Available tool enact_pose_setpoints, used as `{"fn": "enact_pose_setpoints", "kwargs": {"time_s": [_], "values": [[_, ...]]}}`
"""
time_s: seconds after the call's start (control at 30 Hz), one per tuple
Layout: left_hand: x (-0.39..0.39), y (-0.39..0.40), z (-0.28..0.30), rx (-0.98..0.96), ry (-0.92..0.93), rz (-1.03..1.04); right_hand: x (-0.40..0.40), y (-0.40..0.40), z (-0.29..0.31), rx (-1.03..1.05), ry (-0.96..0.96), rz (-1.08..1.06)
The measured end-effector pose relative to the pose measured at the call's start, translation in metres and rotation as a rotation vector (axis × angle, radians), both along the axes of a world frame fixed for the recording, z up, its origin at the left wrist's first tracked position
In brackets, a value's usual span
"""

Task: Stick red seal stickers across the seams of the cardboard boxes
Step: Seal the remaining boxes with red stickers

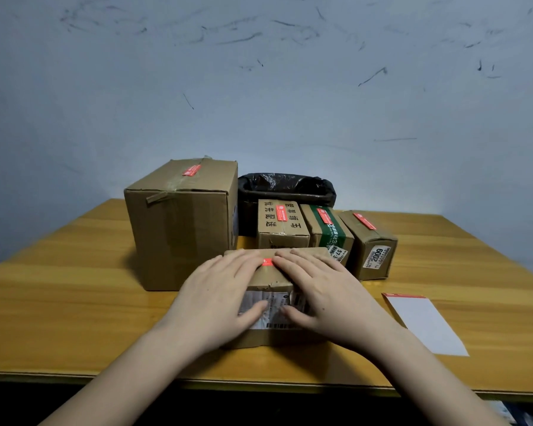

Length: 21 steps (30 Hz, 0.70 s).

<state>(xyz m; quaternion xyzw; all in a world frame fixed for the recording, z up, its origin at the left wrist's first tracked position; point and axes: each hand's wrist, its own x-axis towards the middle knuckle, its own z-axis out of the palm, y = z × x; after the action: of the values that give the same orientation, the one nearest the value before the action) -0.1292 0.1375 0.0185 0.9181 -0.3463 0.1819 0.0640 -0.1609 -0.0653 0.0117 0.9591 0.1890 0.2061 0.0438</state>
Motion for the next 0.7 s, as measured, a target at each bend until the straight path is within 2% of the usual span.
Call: {"fn": "enact_pose_setpoints", "kwargs": {"time_s": [0.2, 0.3, 0.43, 0.53, 0.7], "values": [[-0.005, 0.006, 0.001, -0.011, 0.023, 0.051, -0.005, -0.004, -0.003, 0.056, -0.041, -0.092], [-0.005, 0.01, 0.0, -0.03, 0.054, 0.108, -0.009, -0.012, 0.003, 0.172, 0.126, -0.148], [0.003, 0.015, 0.0, -0.146, 0.271, 0.092, -0.006, -0.027, 0.011, 0.516, 0.195, -0.152], [0.012, 0.017, 0.002, -0.224, 0.429, -0.009, 0.002, -0.039, 0.019, 0.561, 0.316, -0.12], [0.024, 0.018, 0.004, -0.286, 0.5, -0.092, 0.017, -0.045, 0.025, 0.543, 0.412, -0.069]]}}
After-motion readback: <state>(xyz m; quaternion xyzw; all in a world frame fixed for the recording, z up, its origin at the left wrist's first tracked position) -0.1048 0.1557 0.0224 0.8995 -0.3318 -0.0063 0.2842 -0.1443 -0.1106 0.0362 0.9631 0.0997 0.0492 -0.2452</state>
